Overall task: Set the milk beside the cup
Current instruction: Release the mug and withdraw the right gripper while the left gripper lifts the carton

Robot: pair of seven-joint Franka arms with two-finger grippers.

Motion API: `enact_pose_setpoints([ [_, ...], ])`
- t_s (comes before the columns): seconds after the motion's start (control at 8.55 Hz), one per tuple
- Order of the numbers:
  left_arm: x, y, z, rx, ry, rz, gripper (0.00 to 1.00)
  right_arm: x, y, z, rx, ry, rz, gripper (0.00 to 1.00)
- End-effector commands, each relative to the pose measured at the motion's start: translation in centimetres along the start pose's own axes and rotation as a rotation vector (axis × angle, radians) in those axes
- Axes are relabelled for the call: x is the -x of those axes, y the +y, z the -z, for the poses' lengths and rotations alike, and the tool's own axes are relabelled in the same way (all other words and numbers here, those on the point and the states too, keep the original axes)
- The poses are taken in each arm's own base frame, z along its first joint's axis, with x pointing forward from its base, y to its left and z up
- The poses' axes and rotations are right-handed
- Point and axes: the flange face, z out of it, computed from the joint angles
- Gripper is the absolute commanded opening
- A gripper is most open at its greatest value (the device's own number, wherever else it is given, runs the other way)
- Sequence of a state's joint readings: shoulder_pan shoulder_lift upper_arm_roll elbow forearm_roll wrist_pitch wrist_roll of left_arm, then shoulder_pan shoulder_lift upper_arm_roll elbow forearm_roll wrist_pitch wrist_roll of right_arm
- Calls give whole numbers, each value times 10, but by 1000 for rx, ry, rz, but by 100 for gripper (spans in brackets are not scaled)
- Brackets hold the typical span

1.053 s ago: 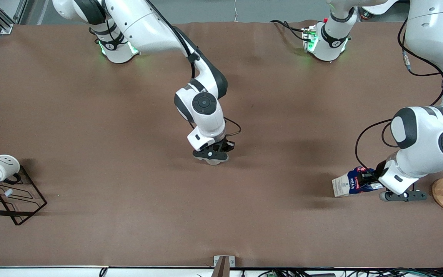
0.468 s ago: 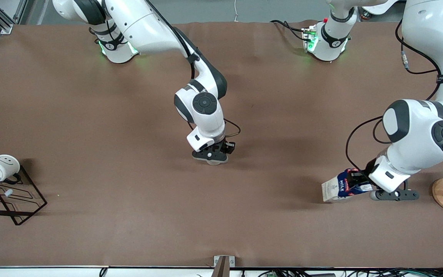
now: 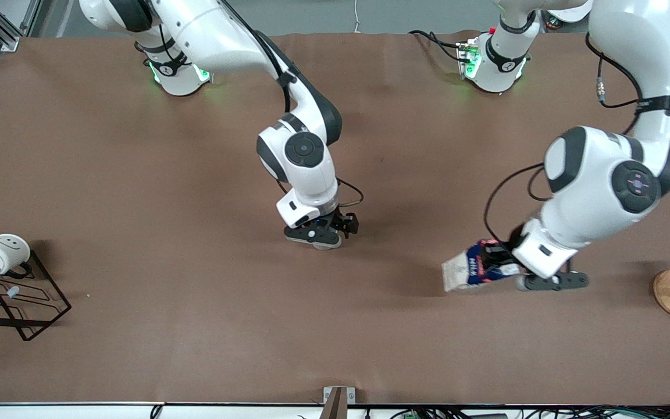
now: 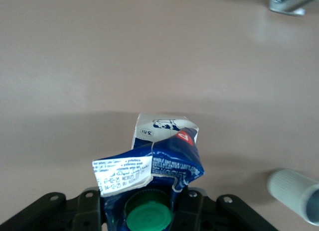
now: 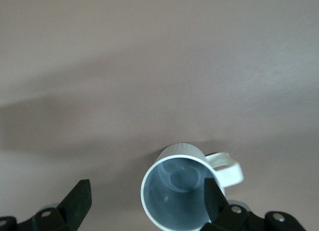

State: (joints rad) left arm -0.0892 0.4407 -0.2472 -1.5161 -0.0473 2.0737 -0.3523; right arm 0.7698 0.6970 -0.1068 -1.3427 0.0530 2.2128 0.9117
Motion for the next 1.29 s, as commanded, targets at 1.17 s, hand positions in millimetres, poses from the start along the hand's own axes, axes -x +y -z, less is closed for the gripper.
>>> enact_pose_setpoints([
  [1.17,226,288,-30,-114,-27,32,17,-160,427,301,67,-221,151,100],
])
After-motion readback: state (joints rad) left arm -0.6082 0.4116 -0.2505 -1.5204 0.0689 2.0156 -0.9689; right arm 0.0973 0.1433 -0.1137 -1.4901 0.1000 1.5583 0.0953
